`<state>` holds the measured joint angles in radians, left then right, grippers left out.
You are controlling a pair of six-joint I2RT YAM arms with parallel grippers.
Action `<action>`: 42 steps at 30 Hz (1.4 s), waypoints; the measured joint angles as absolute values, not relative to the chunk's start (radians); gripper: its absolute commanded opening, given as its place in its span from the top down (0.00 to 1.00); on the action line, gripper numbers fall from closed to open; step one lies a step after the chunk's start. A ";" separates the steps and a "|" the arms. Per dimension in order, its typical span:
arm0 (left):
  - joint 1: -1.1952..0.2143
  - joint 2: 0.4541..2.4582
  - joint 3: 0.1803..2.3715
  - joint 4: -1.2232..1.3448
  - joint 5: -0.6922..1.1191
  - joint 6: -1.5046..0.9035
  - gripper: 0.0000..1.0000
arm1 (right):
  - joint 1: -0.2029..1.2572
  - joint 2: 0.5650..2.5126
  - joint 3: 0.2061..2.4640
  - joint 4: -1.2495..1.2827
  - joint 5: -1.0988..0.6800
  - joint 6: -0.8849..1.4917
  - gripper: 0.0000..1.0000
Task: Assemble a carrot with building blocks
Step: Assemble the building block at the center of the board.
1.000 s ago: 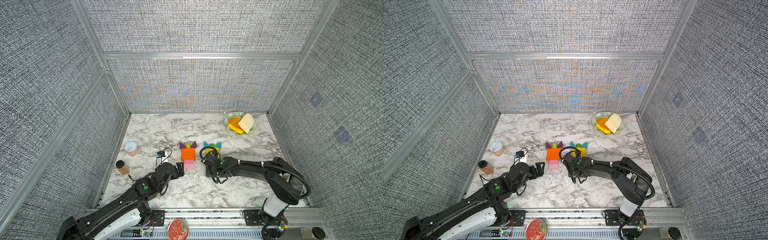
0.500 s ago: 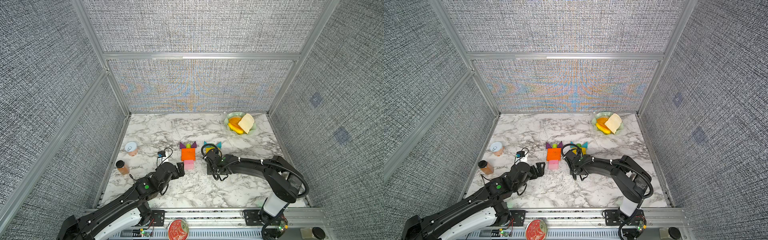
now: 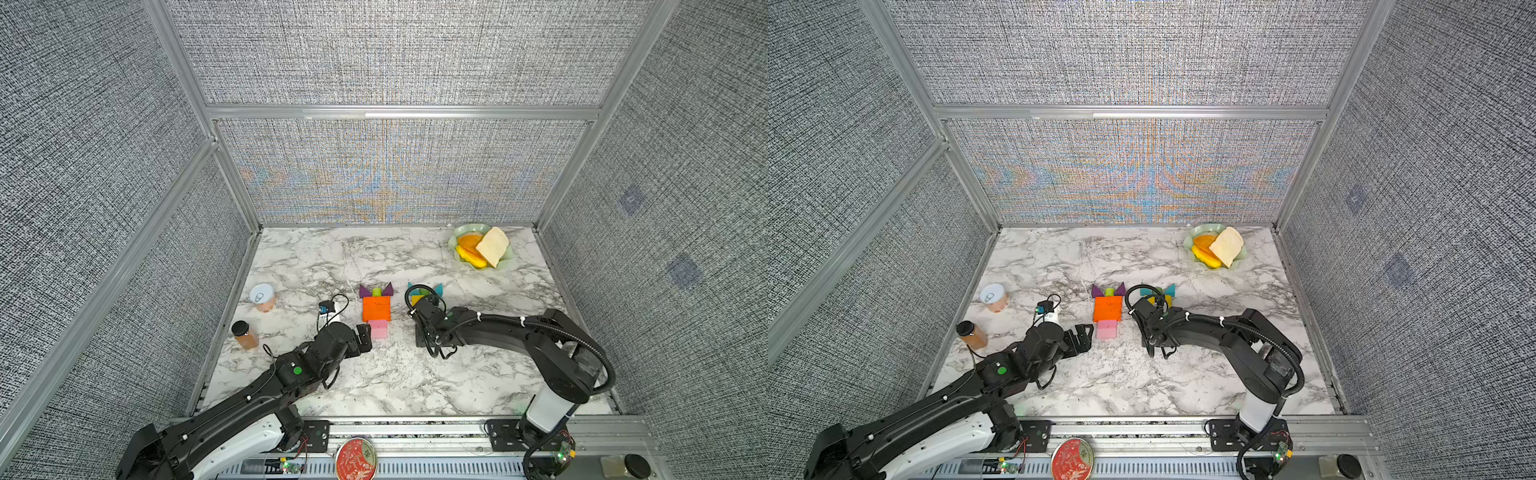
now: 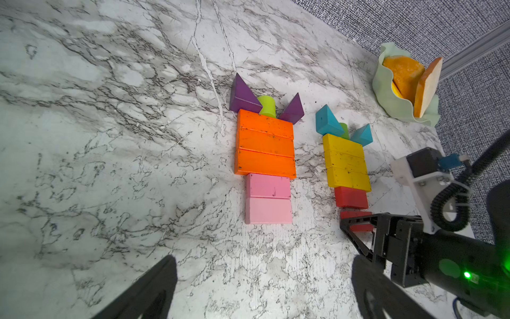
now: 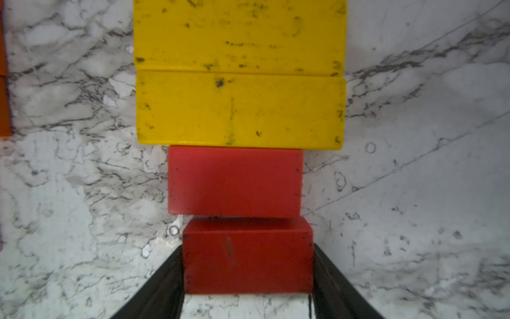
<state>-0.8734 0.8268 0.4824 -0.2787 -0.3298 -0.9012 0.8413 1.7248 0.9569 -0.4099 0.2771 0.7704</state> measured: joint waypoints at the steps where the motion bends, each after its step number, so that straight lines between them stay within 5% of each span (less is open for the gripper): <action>1: -0.873 0.828 0.482 -0.279 -0.330 -0.901 0.01 | 0.841 1.725 0.957 -0.410 0.276 0.768 0.32; 42: -0.862 0.815 0.475 -0.277 -0.312 -0.890 0.01 | 0.843 1.633 0.952 -0.477 0.280 0.776 0.24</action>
<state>-0.8623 0.8146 0.4751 -0.2771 -0.3122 -0.8902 0.8433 1.6333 0.9520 -0.4770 0.2802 0.7757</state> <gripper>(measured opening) 0.995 0.762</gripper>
